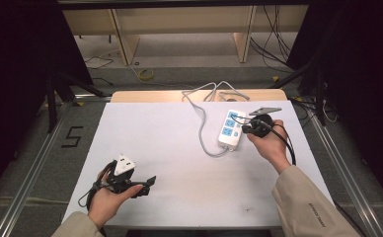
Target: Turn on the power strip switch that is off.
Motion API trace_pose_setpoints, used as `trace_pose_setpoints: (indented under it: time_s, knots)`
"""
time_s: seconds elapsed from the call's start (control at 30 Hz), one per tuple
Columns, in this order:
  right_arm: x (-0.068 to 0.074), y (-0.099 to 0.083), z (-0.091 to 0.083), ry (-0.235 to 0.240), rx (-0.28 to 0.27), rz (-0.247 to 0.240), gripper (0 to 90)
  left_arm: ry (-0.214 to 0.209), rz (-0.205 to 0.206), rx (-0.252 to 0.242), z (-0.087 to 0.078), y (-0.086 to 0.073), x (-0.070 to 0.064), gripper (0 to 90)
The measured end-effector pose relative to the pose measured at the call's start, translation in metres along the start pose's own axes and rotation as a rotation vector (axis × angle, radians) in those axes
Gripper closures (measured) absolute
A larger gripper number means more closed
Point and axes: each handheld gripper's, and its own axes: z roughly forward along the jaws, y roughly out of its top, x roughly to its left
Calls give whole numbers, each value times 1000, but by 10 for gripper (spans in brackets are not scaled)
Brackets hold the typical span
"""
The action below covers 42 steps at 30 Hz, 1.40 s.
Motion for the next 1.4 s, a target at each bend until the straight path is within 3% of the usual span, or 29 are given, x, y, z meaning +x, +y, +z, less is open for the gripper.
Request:
trace_pose_setpoints:
  time_s: [1.4]
  knots:
    - [6,12,26,-1,78,-18,900,3,3,8,0,0,0,128]
